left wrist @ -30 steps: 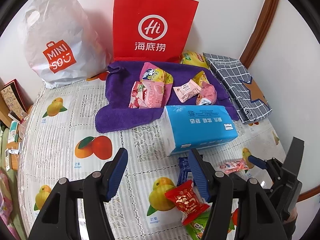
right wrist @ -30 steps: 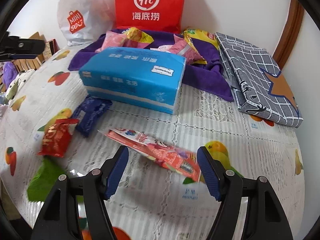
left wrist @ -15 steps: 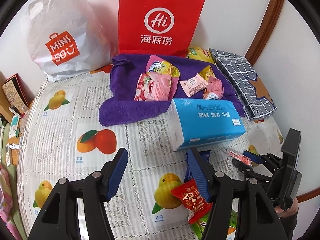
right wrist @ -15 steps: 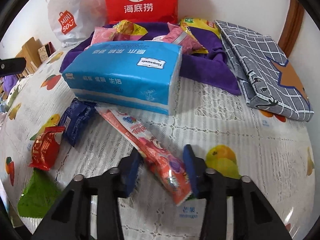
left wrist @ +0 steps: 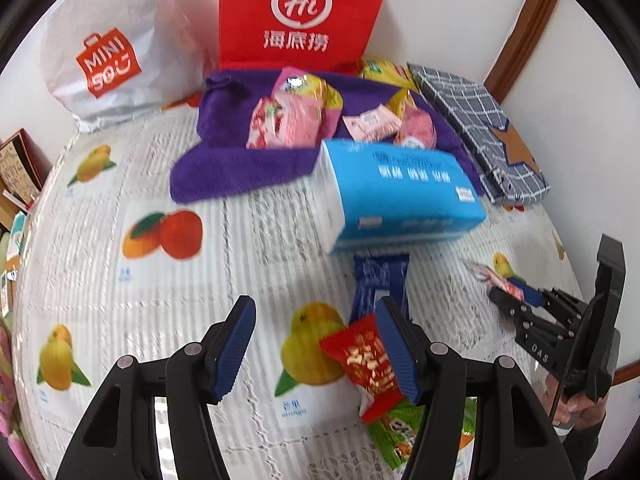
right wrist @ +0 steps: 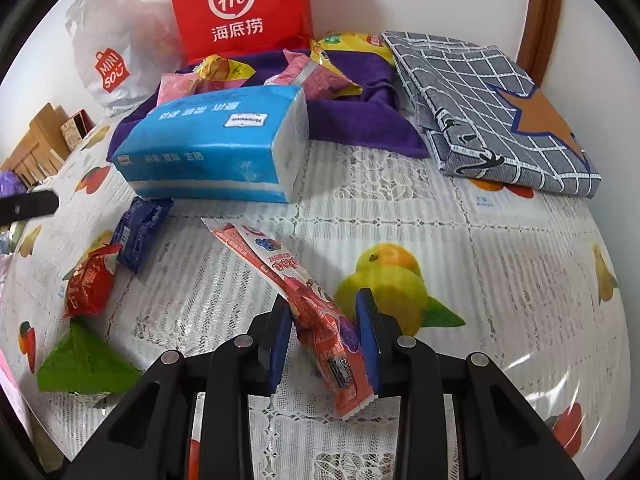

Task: Organize snacks
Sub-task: 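Hold stick candy with right tool while left tool grasps red-gold candy packet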

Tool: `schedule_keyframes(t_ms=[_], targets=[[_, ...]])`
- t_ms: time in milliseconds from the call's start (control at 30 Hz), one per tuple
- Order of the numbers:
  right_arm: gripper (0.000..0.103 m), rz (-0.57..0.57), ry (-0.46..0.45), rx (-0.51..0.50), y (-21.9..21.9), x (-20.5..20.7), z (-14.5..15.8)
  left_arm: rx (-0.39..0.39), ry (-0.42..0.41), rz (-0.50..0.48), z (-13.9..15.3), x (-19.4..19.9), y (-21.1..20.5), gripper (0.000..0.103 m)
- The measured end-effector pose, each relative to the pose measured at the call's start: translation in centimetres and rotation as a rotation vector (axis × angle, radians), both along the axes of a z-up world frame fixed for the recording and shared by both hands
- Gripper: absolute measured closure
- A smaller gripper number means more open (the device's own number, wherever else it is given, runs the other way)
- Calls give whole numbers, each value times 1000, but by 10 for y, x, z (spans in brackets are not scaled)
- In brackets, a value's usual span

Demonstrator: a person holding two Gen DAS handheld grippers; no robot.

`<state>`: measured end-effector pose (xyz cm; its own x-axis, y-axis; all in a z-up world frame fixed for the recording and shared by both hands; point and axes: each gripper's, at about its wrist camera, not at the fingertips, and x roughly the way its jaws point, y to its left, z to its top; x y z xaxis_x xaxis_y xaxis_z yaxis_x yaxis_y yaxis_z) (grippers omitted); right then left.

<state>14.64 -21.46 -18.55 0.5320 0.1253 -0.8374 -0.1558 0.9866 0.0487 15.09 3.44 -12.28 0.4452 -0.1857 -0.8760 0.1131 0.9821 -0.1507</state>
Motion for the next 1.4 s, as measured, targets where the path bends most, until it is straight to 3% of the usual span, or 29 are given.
schedule_keyframes(t_ms=[533, 767, 967, 1067, 1400], targets=[[70, 2, -28, 7, -3, 2, -5, -21, 99, -29, -39, -14, -29, 43], [69, 3, -38, 6, -4, 6, -7, 5, 123, -52, -52, -13, -45, 43], [74, -4, -52, 7, -6, 7, -8, 35, 101, -61, -52, -13, -50, 64], [82, -8, -45, 16, -10, 8, -7, 11, 105, -62, -51, -11, -47, 66], [85, -8, -59, 57, -16, 2, 13, -4, 60, -35, -29, -11, -29, 67]])
